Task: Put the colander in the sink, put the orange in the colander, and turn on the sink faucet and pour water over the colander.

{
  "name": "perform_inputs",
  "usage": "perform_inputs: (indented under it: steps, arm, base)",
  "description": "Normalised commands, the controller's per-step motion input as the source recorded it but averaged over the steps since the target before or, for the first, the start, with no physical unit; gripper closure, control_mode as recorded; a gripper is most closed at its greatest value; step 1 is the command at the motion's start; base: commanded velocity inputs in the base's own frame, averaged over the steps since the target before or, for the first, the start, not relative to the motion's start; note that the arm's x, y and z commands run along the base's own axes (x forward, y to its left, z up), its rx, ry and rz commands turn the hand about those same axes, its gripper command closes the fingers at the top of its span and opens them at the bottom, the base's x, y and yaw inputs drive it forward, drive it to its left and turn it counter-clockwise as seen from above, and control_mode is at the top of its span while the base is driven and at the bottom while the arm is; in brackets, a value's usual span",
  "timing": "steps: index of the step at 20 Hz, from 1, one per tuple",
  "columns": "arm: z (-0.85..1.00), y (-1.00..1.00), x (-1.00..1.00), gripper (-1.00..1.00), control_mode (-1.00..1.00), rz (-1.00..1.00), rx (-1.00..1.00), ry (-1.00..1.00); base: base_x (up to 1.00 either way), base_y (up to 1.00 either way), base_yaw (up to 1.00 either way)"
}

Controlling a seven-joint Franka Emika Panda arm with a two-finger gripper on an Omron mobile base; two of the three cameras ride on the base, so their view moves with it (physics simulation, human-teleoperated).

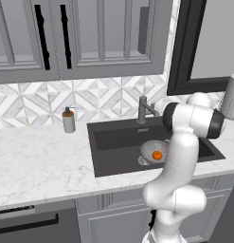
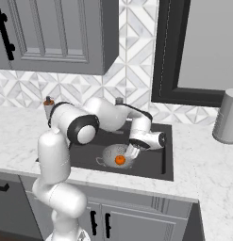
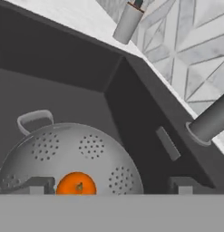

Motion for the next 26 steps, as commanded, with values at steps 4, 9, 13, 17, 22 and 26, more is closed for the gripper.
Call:
perform_inputs:
  steps: [4,9,13,17,22,26]
  arm:
    - [0.91,0.0,-0.11,-1.0,-1.0,-0.01,0.14,-0.24]
    - [0.73,0.0,-0.04,-1.0,-1.0,-0.04,0.24,-0.15]
    - [0.47,0.0,-0.11,-1.0,-1.0,-0.08,0.29,-0.03]
    - [0.35,0.0,-0.02,-1.0,-1.0,-0.01,0.26,-0.08]
    - [0.18,0.0,0.0,-1.0,-1.0,0.0,0.23,-0.04]
    - [0.01,0.06,0.03,-1.0,-1.0,0.0,0.2,0.0]
  base:
    - [0.0,0.0,0.0]
    - [0.0,0.0,0.0]
    - [0.0,0.0,0.0]
    - [0.0,0.0,0.0]
    - [0.0,0.0,0.0]
    - [0.0,0.0,0.0]
